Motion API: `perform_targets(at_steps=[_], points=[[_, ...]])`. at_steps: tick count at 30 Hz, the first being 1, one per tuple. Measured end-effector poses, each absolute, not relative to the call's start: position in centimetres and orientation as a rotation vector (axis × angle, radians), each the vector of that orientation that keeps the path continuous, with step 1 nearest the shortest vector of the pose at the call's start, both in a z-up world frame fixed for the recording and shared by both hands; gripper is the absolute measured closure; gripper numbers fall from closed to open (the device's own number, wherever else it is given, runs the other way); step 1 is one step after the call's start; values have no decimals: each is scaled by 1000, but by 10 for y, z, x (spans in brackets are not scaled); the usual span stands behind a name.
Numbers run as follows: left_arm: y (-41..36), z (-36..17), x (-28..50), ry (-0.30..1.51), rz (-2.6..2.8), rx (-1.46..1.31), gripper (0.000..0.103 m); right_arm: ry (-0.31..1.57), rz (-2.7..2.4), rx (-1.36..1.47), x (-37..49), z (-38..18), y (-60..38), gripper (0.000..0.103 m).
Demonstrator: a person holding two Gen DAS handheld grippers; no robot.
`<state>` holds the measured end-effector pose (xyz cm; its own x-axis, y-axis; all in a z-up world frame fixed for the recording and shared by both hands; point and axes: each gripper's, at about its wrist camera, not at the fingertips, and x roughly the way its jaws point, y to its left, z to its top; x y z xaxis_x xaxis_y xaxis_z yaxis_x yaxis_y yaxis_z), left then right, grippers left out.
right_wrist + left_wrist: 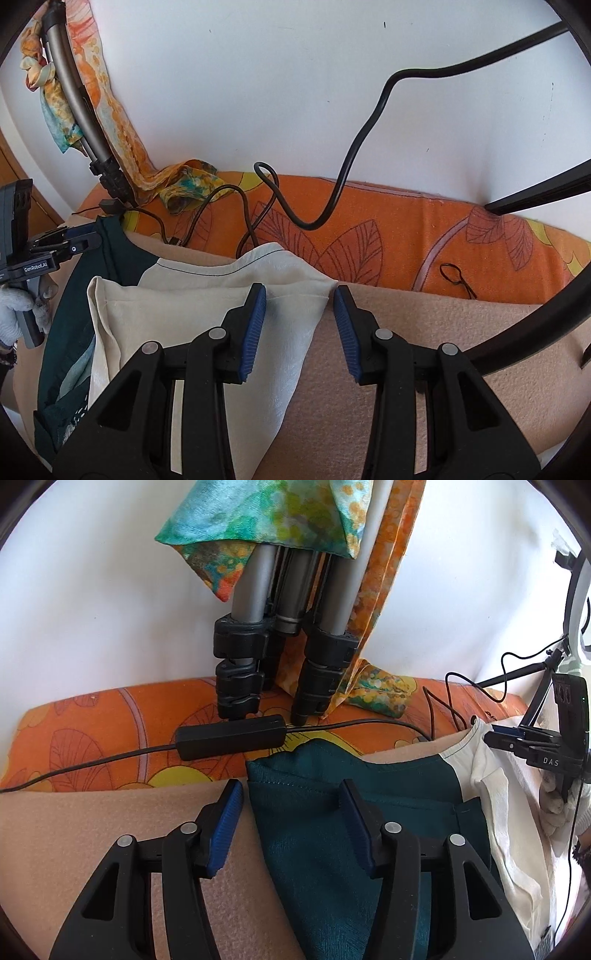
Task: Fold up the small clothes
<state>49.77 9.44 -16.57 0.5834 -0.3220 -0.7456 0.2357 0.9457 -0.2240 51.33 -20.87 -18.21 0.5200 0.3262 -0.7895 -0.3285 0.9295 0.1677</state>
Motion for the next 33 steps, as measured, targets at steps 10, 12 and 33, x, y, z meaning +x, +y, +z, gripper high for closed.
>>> perform_targets(at_steps=[10,12,33], points=[[83,-159,492,841,-338,-69,101,911,402,-77,503,-177,-193,96],[84,-151,486,816,-342,-82,101,890,399,-83,498,-171,-192,97],[77,-54,349,687,-405,-72,102,739,483,-130,356,-53,-182,98]])
